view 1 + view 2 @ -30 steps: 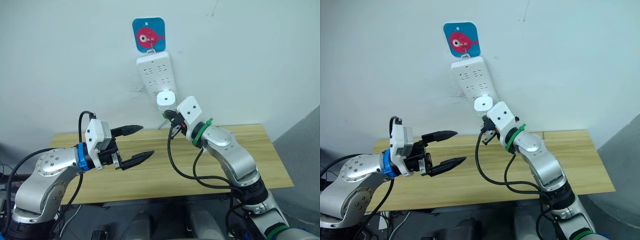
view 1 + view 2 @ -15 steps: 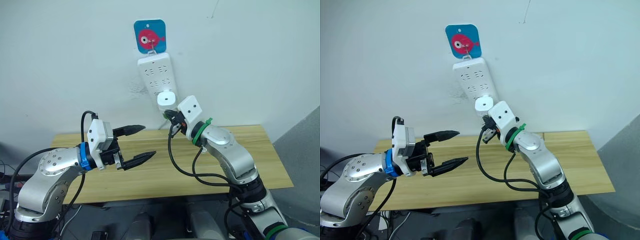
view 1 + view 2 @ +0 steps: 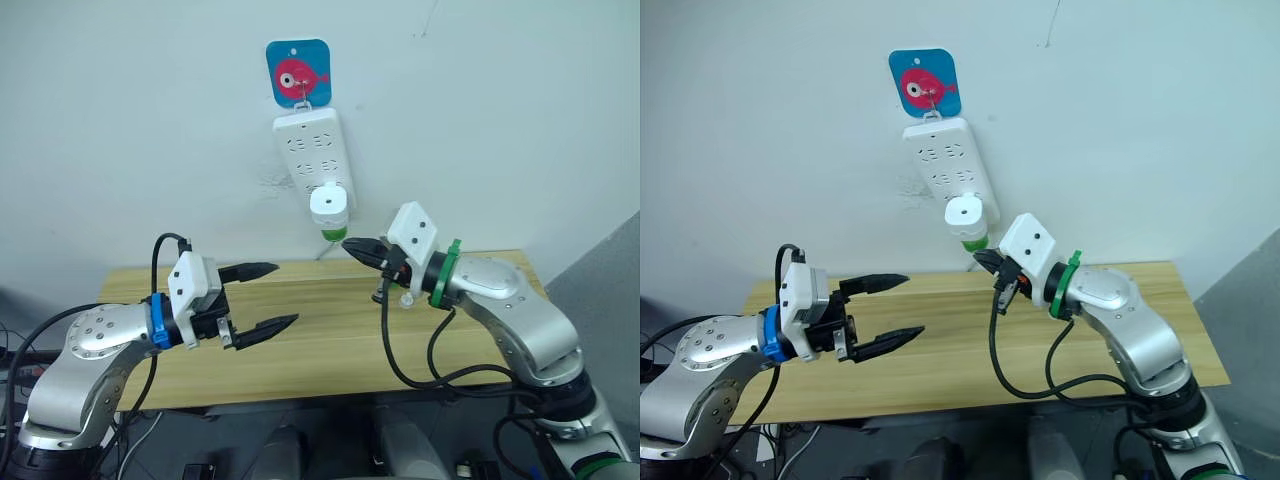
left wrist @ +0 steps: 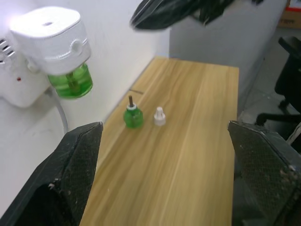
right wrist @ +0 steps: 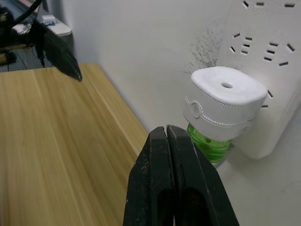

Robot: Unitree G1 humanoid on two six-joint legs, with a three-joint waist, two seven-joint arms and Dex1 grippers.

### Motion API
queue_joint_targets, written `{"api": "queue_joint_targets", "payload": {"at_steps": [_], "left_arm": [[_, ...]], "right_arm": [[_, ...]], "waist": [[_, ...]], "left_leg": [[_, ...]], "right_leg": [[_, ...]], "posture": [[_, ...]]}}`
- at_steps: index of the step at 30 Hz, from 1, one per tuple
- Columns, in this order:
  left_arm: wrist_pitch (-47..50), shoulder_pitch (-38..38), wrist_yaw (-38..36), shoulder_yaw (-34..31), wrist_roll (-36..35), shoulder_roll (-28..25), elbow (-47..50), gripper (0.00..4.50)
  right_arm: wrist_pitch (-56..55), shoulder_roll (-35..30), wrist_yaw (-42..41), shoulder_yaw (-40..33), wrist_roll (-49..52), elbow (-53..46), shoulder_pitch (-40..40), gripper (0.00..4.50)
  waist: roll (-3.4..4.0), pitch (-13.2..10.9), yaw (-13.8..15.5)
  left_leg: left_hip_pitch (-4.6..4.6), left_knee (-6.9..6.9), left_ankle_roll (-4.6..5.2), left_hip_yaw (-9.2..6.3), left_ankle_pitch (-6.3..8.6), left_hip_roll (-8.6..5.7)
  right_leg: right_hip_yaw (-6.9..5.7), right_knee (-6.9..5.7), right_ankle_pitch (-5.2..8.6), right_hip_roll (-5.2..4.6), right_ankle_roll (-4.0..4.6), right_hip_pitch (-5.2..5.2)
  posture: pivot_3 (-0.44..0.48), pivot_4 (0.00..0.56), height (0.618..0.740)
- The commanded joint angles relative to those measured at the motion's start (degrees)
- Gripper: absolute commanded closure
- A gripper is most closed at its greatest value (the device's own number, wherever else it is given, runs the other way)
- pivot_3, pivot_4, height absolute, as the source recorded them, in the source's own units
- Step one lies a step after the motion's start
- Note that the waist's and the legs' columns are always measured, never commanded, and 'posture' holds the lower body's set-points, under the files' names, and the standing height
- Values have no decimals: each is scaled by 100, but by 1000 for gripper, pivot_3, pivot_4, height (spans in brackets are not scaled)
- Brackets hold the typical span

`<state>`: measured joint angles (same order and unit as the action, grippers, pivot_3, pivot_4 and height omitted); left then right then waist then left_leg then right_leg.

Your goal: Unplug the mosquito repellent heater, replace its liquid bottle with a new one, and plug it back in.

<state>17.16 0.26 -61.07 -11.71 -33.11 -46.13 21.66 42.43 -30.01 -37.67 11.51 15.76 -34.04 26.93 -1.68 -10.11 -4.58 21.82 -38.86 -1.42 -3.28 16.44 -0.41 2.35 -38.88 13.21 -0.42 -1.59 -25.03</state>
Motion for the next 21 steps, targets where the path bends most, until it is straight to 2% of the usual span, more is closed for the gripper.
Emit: {"api": "queue_joint_targets", "payload": {"at_steps": [1,3,7,12,13,17,21], "left_arm": [[-317,-158,-290,-329,128,-230,-487,0],[-401,-209,-399,-405,161,-323,-708,0],[-372,-201,-508,-504,221,-497,-824,0],[-289,102,-441,-509,699,-920,-696,0],[-196,154,-420,-503,732,-993,-659,0],[-248,314,-97,-492,1216,-1109,-535,0],[-71,339,-146,-507,1114,-1077,-479,0]], "right_arm": [[-257,-521,-385,-485,131,-289,-74,4080],[-298,-942,-714,-765,301,-374,-209,3545],[-451,-1885,-1490,-1367,613,-499,-645,2038],[-1067,-2892,-2213,-2136,494,-61,-1308,263],[-1263,-3030,-2323,-2253,432,78,-1430,26],[-1852,-3415,-2862,-2714,442,549,-1865,26],[-2170,-3484,-3061,-2877,471,824,-1975,26]], "waist": [[2,32,17],[-2,57,48],[-4,99,146],[-8,189,187],[-8,208,192],[-8,218,258],[2,243,294]], "left_leg": [[1,0,0,3,0,-1],[1,0,0,16,0,-3],[2,0,2,24,1,-2],[-3,1,2,37,1,-1],[-5,1,2,37,1,0],[-51,6,3,37,2,6],[-90,16,4,38,3,13]], "right_leg": [[-1,1,0,5,0,0],[2,2,0,15,0,1],[4,10,0,15,0,2],[7,12,1,15,0,7],[6,14,1,15,0,11],[2,40,13,26,-16,71],[1,81,20,31,-23,123]], "posture": [[-28,78,740],[-23,71,740],[-9,59,740],[12,49,740],[15,48,740],[20,44,740],[21,41,740]]}}
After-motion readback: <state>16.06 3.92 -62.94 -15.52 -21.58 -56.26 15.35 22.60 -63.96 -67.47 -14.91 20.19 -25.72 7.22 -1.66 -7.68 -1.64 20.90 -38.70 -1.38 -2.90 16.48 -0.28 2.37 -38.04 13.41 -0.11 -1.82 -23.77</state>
